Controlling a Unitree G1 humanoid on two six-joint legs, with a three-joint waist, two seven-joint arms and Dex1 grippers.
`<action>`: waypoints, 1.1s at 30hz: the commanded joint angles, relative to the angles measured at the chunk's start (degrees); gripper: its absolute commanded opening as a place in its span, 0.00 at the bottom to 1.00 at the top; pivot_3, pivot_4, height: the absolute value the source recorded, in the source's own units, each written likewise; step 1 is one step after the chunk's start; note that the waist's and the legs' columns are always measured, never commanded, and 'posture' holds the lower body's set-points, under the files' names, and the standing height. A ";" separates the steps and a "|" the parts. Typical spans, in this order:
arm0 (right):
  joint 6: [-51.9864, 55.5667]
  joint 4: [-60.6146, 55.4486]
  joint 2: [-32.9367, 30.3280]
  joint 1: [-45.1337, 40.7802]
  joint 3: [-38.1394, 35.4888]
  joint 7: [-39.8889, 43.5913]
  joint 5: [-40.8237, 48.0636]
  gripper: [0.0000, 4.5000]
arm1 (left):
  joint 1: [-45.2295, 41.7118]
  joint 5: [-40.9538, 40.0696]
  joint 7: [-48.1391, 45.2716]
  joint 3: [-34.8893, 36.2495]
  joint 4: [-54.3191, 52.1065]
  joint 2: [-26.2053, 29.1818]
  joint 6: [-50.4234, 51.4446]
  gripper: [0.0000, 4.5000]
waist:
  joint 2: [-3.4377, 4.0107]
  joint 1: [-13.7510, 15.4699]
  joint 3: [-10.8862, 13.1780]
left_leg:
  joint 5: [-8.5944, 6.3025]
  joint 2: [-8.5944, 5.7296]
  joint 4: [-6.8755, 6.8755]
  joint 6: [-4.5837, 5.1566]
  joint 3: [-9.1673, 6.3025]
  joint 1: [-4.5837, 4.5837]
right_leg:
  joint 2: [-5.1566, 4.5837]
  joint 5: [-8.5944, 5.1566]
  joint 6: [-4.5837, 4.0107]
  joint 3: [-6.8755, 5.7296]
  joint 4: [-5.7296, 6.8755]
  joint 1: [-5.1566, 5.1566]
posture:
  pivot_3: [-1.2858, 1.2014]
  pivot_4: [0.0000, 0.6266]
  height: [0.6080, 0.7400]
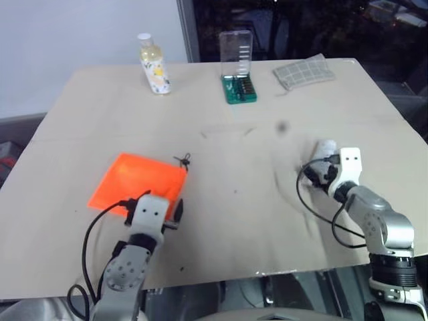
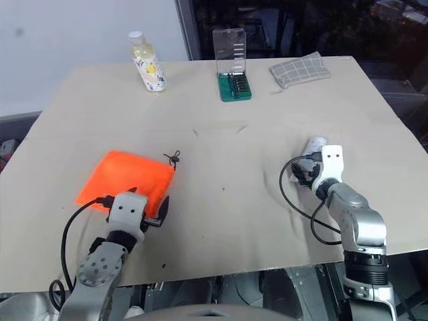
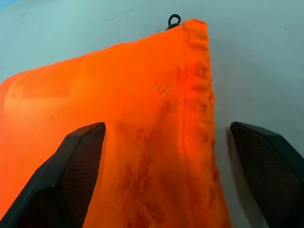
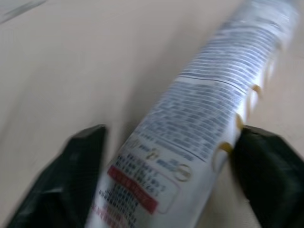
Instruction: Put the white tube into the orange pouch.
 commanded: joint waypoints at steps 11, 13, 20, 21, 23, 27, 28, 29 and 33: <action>2.65 0.38 0.36 1.04 -3.20 -0.88 3.30 0.33 | 1.47 0.16 -0.38 0.51 1.05 0.21 -1.88 0.98 | 0.07 -0.01 -0.05 | 0.00 0.00 -0.03 0.00 -0.01 0.01 | 0.00 0.00 0.00 -0.02 -0.01 0.00 | 0.52 0.24 1.00; 2.39 0.45 0.32 1.03 -3.39 -0.91 3.44 0.33 | 1.49 0.09 -0.48 0.67 1.15 0.30 -1.96 0.98 | 0.07 -0.01 -0.05 | 0.00 0.00 -0.02 0.00 -0.01 0.00 | 0.00 0.00 0.00 -0.02 -0.01 0.00 | 0.52 0.24 1.00; 0.67 1.00 0.53 0.73 -3.54 -1.18 3.98 0.17 | 1.52 0.73 -0.17 1.05 1.26 0.56 -1.55 0.98 | 0.07 -0.04 -0.05 | 0.00 -0.01 -0.01 0.00 0.01 0.02 | -0.01 0.00 0.00 -0.01 -0.01 0.01 | 0.52 0.24 1.00; 0.55 1.01 0.52 0.78 -3.45 -1.22 3.97 0.17 | 1.34 0.62 -0.03 1.25 1.29 0.46 -1.46 0.98 | 0.06 -0.04 -0.05 | 0.00 -0.01 -0.01 0.01 0.02 0.02 | -0.01 0.00 0.00 0.00 -0.01 0.02 | 0.52 0.24 1.00; 0.21 1.13 0.50 1.09 -3.21 -1.18 3.87 0.17 | 1.06 0.36 0.04 1.51 1.29 0.39 -1.51 0.98 | 0.07 -0.03 -0.05 | 0.00 -0.01 -0.01 0.00 0.00 0.03 | 0.00 -0.01 0.00 -0.01 -0.01 0.02 | 0.52 0.24 1.00; -0.12 0.98 0.47 1.71 -2.86 -1.18 3.88 0.16 | 1.27 0.83 0.06 1.56 1.09 0.75 -1.26 0.79 | 0.06 -0.02 -0.05 | 0.00 -0.01 -0.01 0.01 -0.01 0.02 | 0.00 0.00 0.00 -0.02 -0.01 0.02 | 0.52 0.24 1.00; -0.26 0.99 0.40 1.85 -2.78 -1.14 3.86 0.16 | 1.37 1.25 0.37 1.62 1.04 0.80 -1.59 0.69 | 0.06 -0.02 -0.05 | 0.00 -0.01 -0.01 0.00 -0.01 0.01 | 0.00 0.00 0.00 -0.02 -0.01 0.02 | 0.52 0.24 1.00; -0.36 0.99 0.37 1.94 -2.71 -1.13 3.85 0.16 | 1.43 1.50 0.59 1.70 1.02 0.83 -1.86 0.57 | 0.06 -0.02 -0.05 | 0.00 -0.01 -0.01 0.00 -0.01 0.01 | -0.01 0.00 0.00 -0.02 -0.01 0.02 | 0.52 0.24 1.00; -0.83 1.10 0.08 2.31 -2.39 -0.91 3.66 0.16 | 1.84 3.64 1.39 1.59 0.92 1.64 -3.33 0.13 | 0.07 0.00 -0.05 | 0.00 -0.01 -0.01 0.00 -0.03 0.01 | 0.00 -0.01 0.00 -0.03 -0.01 0.01 | 0.52 0.24 1.00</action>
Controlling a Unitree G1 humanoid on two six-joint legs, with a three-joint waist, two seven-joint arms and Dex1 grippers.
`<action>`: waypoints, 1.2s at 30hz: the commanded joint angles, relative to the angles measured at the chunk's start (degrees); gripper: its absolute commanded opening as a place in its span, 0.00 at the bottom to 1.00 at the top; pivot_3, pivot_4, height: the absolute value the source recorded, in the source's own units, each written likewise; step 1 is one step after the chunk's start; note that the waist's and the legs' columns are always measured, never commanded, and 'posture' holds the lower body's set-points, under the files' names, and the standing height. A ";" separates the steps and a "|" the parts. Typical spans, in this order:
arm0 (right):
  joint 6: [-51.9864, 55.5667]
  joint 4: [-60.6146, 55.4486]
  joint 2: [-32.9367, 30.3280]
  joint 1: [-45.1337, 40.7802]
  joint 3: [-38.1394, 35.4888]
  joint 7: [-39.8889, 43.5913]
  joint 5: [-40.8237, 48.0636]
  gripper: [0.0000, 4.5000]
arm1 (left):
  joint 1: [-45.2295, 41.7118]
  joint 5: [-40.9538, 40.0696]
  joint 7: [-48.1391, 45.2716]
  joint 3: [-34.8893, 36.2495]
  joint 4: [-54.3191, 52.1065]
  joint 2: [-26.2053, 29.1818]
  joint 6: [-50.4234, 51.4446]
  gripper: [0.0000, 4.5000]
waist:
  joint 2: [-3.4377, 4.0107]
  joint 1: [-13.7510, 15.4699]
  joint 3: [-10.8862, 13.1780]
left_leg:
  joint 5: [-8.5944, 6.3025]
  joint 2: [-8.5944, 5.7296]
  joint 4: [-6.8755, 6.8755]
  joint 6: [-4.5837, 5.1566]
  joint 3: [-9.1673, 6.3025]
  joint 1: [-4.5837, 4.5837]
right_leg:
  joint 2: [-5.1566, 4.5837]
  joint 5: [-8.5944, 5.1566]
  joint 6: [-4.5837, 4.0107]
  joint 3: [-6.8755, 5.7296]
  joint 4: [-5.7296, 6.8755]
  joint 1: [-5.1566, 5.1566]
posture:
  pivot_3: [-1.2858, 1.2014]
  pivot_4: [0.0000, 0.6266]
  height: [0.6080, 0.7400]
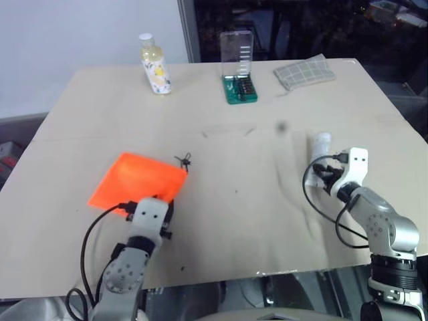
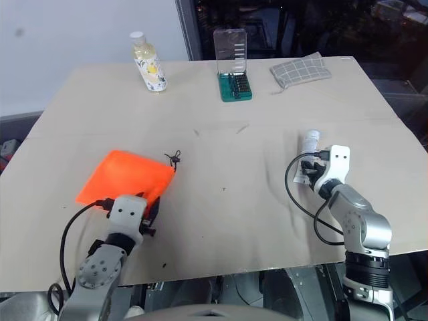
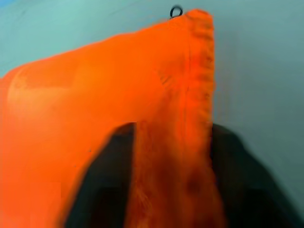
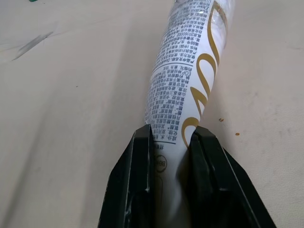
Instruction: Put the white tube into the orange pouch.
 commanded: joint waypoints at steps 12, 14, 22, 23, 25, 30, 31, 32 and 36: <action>-1.82 1.80 -1.74 2.47 1.27 0.14 -1.77 0.16 | 0.61 -11.42 -2.67 6.49 -4.17 -3.42 -8.05 0.01 | -0.02 0.08 -0.01 | 0.00 0.02 -0.01 0.00 -0.01 -0.04 | -0.05 0.00 0.00 -0.02 -0.09 0.00 | 0.52 0.24 1.00; -2.36 2.07 -2.10 2.33 1.67 0.53 -2.10 0.16 | 0.34 -20.39 -6.19 8.52 -4.85 -4.20 -4.76 0.01 | -0.02 0.06 0.00 | 0.00 0.01 -0.01 0.00 -0.01 -0.04 | -0.06 0.00 0.00 -0.02 -0.10 0.00 | 0.52 0.24 1.00; -5.24 3.13 -2.93 2.29 4.16 2.44 -3.09 0.16 | -4.88 -48.03 -9.85 20.14 -3.47 -0.02 9.69 0.01 | -0.03 -0.05 0.00 | 0.00 0.02 0.01 0.00 -0.07 -0.02 | 0.01 -0.01 0.00 -0.10 -0.08 0.03 | 0.52 0.24 1.00; -6.21 2.89 -3.07 2.26 4.96 3.52 -3.18 0.16 | -5.97 -51.73 -8.98 21.72 -2.92 0.38 11.56 0.01 | -0.04 -0.05 0.00 | 0.00 0.02 0.02 0.00 -0.06 -0.01 | 0.02 0.00 0.00 -0.09 -0.08 0.05 | 0.52 0.24 1.00; -7.95 1.54 -2.90 2.17 6.52 6.86 -1.97 0.16 | -7.79 -58.59 -6.83 24.47 -1.60 1.13 15.46 0.01 | -0.04 -0.11 0.00 | 0.00 0.02 0.02 0.00 -0.08 0.00 | 0.02 0.00 0.00 -0.10 -0.08 0.05 | 0.52 0.24 1.00; -9.07 -4.94 -4.92 3.94 11.91 19.24 2.68 0.16 | -9.85 -74.05 -2.12 28.14 2.18 2.76 22.59 0.01 | 0.02 -0.56 0.05 | 0.00 0.07 -0.04 -0.01 -0.07 -0.01 | 0.10 0.00 0.00 -0.05 -0.08 -0.03 | 0.52 0.24 1.00; -8.28 -6.94 -5.23 4.09 12.21 22.16 5.56 0.16 | -10.62 -77.35 -1.23 28.51 3.51 3.04 23.65 0.01 | 0.02 -0.58 0.07 | 0.00 0.09 -0.08 -0.02 -0.08 -0.03 | 0.11 0.00 0.00 -0.06 -0.08 -0.08 | 0.52 0.24 1.00; -7.71 -8.72 -5.61 4.03 12.51 24.80 8.08 0.16 | -11.35 -79.91 -0.80 28.62 4.83 3.57 24.69 0.01 | 0.09 -0.49 0.14 | 0.00 0.10 -0.10 -0.02 -0.09 -0.04 | 0.14 0.00 -0.01 -0.06 -0.08 -0.09 | 0.52 0.24 1.00; -7.70 -10.85 -7.32 3.03 14.84 29.84 10.33 0.16 | -12.82 -84.73 -1.08 28.13 8.39 6.55 27.43 0.01 | 0.26 -0.13 0.32 | 0.00 0.05 -0.09 -0.02 -0.12 -0.15 | 0.07 0.00 0.00 -0.07 -0.09 -0.16 | 0.52 0.24 1.00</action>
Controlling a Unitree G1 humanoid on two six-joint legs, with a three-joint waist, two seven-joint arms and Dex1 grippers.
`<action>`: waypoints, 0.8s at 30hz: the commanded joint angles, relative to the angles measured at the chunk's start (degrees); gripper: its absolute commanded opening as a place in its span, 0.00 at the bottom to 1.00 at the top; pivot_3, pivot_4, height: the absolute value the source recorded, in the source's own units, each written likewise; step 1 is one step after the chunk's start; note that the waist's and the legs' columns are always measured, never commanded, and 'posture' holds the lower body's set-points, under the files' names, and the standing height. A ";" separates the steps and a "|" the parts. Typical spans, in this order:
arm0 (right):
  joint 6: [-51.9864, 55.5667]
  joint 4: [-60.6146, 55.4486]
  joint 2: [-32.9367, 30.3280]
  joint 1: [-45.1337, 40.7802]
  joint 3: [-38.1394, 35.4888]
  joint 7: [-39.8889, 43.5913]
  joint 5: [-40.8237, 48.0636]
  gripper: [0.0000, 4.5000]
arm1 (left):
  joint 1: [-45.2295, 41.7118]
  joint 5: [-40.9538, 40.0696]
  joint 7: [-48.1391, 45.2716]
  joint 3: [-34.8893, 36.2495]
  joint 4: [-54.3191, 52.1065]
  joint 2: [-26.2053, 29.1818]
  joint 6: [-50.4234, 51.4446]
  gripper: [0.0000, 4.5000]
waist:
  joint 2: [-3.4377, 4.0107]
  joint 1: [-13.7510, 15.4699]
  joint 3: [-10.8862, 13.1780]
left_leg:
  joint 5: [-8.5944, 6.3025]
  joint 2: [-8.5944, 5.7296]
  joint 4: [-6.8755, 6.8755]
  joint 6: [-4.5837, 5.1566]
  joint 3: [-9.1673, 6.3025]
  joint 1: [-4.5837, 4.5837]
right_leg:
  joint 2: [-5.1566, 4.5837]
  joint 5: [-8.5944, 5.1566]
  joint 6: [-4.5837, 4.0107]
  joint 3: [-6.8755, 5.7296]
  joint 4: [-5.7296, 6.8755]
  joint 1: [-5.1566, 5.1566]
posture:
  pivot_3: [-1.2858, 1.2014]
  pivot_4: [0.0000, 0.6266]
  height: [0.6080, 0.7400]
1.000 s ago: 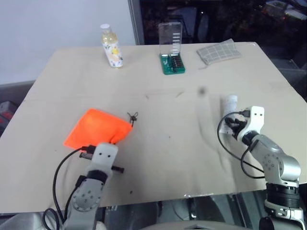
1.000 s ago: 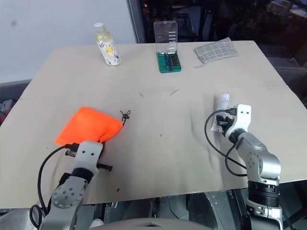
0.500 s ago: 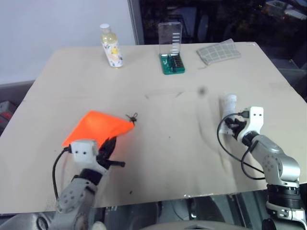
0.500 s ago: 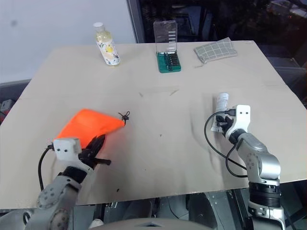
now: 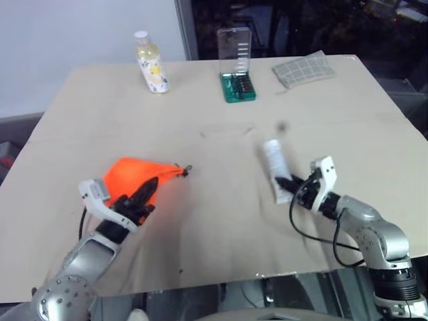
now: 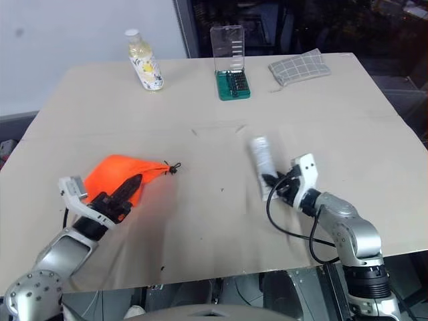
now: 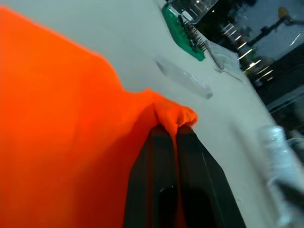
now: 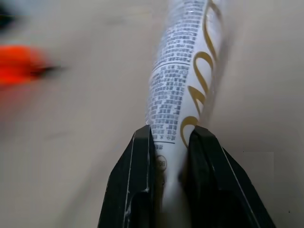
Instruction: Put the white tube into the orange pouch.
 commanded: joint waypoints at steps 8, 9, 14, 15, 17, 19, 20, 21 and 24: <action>-5.93 -1.41 0.76 -1.36 4.99 1.51 -3.65 0.16 | -1.41 -2.12 -4.14 -0.78 3.29 5.02 0.93 0.20 | -0.03 0.09 0.02 | 0.15 -0.08 -0.02 -0.27 0.00 0.00 | -0.01 0.00 -0.01 0.00 -0.02 -0.01 | 0.52 0.24 1.00; -6.25 -1.32 0.95 -1.18 5.27 1.44 -3.99 0.16 | -1.45 -2.25 -4.39 -0.82 3.35 5.10 0.96 0.30 | -0.03 0.09 0.02 | 0.15 -0.07 -0.02 -0.28 0.00 0.00 | -0.01 0.00 -0.01 0.00 -0.02 -0.02 | 0.52 0.24 1.00; -6.84 -1.66 2.12 0.41 5.98 0.38 -4.59 0.16 | -1.40 3.27 -4.72 -2.66 2.86 5.79 -0.45 0.75 | -0.03 0.13 0.03 | 0.15 -0.07 -0.03 -0.28 0.02 -0.02 | -0.04 0.00 0.00 0.03 -0.04 -0.03 | 0.52 0.24 1.00; -6.98 -1.67 2.18 0.57 6.05 0.28 -4.73 0.16 | -1.21 4.12 -5.13 -3.00 2.97 5.90 -0.60 0.75 | -0.03 0.13 0.03 | 0.15 -0.08 -0.03 -0.28 0.03 -0.02 | -0.04 0.00 0.00 0.03 -0.04 -0.03 | 0.52 0.24 1.00; -6.91 -1.65 2.56 0.69 5.89 -0.25 -4.76 0.16 | -1.08 6.24 -6.18 -3.82 3.34 6.44 -1.09 0.75 | -0.03 0.11 0.03 | 0.15 -0.09 -0.03 -0.28 0.04 -0.01 | -0.05 0.00 0.00 0.04 -0.04 -0.03 | 0.52 0.24 1.00; -6.76 -1.62 2.93 0.87 5.72 -0.95 -4.74 0.16 | -0.70 15.70 -8.53 -7.14 3.00 8.71 -5.46 0.75 | -0.03 0.11 0.03 | 0.15 -0.08 -0.03 -0.28 0.03 -0.01 | -0.03 0.00 -0.01 0.04 -0.04 -0.03 | 0.52 0.24 1.00; -6.76 -1.67 2.97 1.01 5.75 -1.10 -4.76 0.16 | -0.66 20.10 -9.57 -8.66 2.80 9.65 -7.90 0.75 | -0.02 0.13 0.04 | 0.15 -0.10 -0.03 -0.29 0.03 -0.01 | -0.01 -0.01 -0.01 0.03 -0.03 -0.03 | 0.52 0.24 1.00; -6.83 -1.79 2.98 1.27 5.86 -1.17 -4.83 0.16 | -0.74 24.84 -10.64 -10.19 2.43 10.73 -11.16 0.75 | -0.02 0.14 0.04 | 0.17 -0.15 -0.05 -0.32 0.03 -0.01 | 0.02 -0.01 -0.02 0.02 -0.03 -0.03 | 0.52 0.24 1.00; -7.02 -1.86 3.06 2.02 5.99 -1.57 -5.17 0.16 | -1.38 33.63 -13.59 -12.33 1.26 12.17 -19.19 0.75 | -0.02 0.18 0.04 | 0.18 -0.18 -0.07 -0.33 0.05 -0.02 | 0.01 -0.01 -0.03 0.04 -0.05 -0.04 | 0.52 0.24 1.00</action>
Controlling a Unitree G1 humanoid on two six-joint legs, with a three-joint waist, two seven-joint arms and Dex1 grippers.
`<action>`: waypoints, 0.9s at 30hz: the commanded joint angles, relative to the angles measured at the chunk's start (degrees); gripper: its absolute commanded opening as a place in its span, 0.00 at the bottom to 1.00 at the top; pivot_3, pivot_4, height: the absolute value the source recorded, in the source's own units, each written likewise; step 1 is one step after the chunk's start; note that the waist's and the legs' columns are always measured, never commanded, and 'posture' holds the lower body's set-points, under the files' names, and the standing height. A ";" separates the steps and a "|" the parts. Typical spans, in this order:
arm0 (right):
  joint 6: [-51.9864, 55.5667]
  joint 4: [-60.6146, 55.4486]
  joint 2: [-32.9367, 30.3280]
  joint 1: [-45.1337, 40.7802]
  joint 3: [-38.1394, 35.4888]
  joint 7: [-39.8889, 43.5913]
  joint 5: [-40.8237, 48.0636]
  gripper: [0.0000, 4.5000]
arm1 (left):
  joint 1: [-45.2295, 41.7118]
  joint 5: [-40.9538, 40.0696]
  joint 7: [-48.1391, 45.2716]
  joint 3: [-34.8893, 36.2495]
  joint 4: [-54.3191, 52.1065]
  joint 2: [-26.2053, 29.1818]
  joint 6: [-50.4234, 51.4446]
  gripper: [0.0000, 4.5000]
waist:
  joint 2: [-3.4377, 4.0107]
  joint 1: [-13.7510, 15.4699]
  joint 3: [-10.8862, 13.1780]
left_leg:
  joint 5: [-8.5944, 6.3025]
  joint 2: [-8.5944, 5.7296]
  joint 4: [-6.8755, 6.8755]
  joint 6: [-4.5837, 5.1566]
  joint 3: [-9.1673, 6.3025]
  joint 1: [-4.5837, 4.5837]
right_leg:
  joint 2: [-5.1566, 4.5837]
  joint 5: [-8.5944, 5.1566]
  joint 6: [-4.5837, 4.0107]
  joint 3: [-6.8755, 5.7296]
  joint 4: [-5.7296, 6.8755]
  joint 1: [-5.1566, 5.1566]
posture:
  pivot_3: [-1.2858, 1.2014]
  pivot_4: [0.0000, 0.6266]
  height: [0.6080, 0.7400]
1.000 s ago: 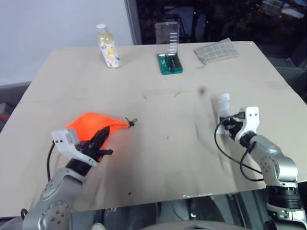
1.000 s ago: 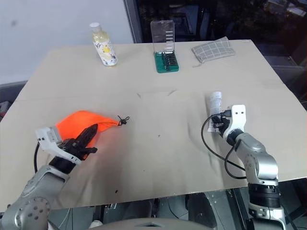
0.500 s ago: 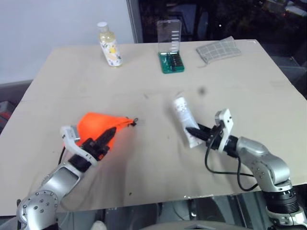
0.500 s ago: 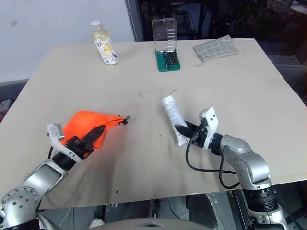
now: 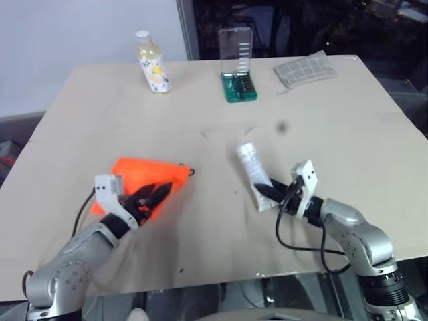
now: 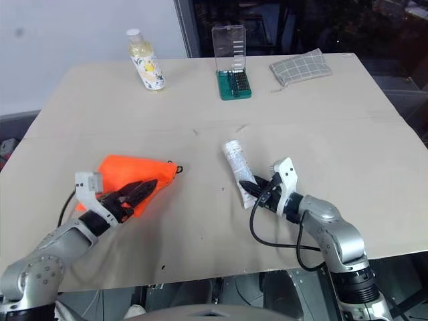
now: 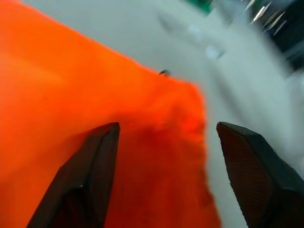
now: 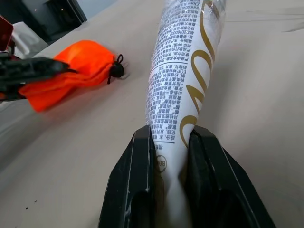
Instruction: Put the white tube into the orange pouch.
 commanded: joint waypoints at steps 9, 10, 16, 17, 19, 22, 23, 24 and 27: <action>-3.38 0.09 1.79 0.49 0.07 -0.98 -1.29 0.16 | 0.51 29.99 -9.14 -8.11 -2.48 6.10 -26.81 0.75 | 0.03 -0.01 0.04 | -0.01 0.11 -0.04 0.02 0.04 -0.03 | -0.06 0.01 0.01 0.03 -0.05 -0.04 | 0.52 0.24 1.00; -3.55 0.29 1.86 0.57 0.06 -0.92 -1.42 0.16 | 0.73 31.16 -9.04 -8.18 -2.12 5.87 -27.71 0.75 | 0.05 -0.01 0.05 | -0.02 0.11 -0.05 0.03 0.04 -0.03 | -0.06 0.01 0.01 0.04 -0.05 -0.06 | 0.52 0.24 1.00; -4.25 1.11 1.63 0.72 -0.01 -0.33 -1.85 0.16 | 1.10 38.45 -5.39 -10.57 -3.04 3.03 -27.57 0.75 | 0.05 -0.01 0.07 | -0.09 0.12 -0.09 0.17 0.05 -0.04 | -0.07 0.02 0.03 0.03 -0.04 -0.09 | 0.52 0.24 1.00; -4.31 1.27 1.59 0.76 -0.09 -0.32 -1.93 0.16 | 0.43 40.24 -2.16 -10.70 -3.81 1.13 -25.40 0.75 | 0.05 0.00 0.07 | -0.12 0.12 -0.08 0.22 0.03 -0.05 | -0.08 0.01 0.03 0.02 -0.04 -0.09 | 0.52 0.24 1.00; -4.20 1.08 1.21 1.48 -0.51 -0.50 -2.01 0.16 | 0.59 46.81 2.94 -13.85 -7.21 -1.93 -21.89 0.75 | 0.02 0.02 0.07 | -0.14 0.11 -0.08 0.26 0.01 -0.05 | -0.08 0.02 0.04 0.00 -0.02 -0.08 | 0.52 0.24 1.00; -3.22 -0.22 0.22 2.84 -1.02 -0.53 -1.39 0.16 | 2.22 53.46 6.14 -18.08 -11.88 -4.83 -18.36 0.75 | 0.00 0.06 0.06 | -0.15 0.07 -0.06 0.28 -0.03 -0.06 | -0.11 0.02 0.05 -0.03 -0.02 -0.05 | 0.52 0.24 1.00; -2.85 -0.74 -0.29 3.28 -0.99 -0.40 -1.25 0.16 | 2.87 54.96 6.89 -19.00 -13.25 -5.76 -17.21 0.75 | 0.01 0.04 0.06 | -0.15 0.07 -0.06 0.27 -0.02 -0.07 | -0.12 0.02 0.05 -0.01 -0.02 -0.06 | 0.52 0.24 1.00; -2.46 -1.21 -0.77 3.64 -0.92 -0.31 -1.11 0.16 | 3.44 56.16 7.50 -19.78 -14.43 -6.60 -16.33 0.75 | 0.01 0.01 0.06 | -0.15 0.07 -0.07 0.28 0.00 -0.06 | -0.13 0.02 0.05 0.01 -0.02 -0.06 | 0.52 0.24 1.00; -1.31 -2.31 -1.99 4.36 -0.94 -0.21 -0.36 0.16 | 4.82 58.49 8.22 -21.34 -16.74 -8.27 -14.96 0.75 | 0.02 0.01 0.06 | -0.16 0.13 -0.08 0.28 -0.02 -0.05 | -0.09 0.02 0.04 -0.01 -0.01 -0.08 | 0.52 0.24 1.00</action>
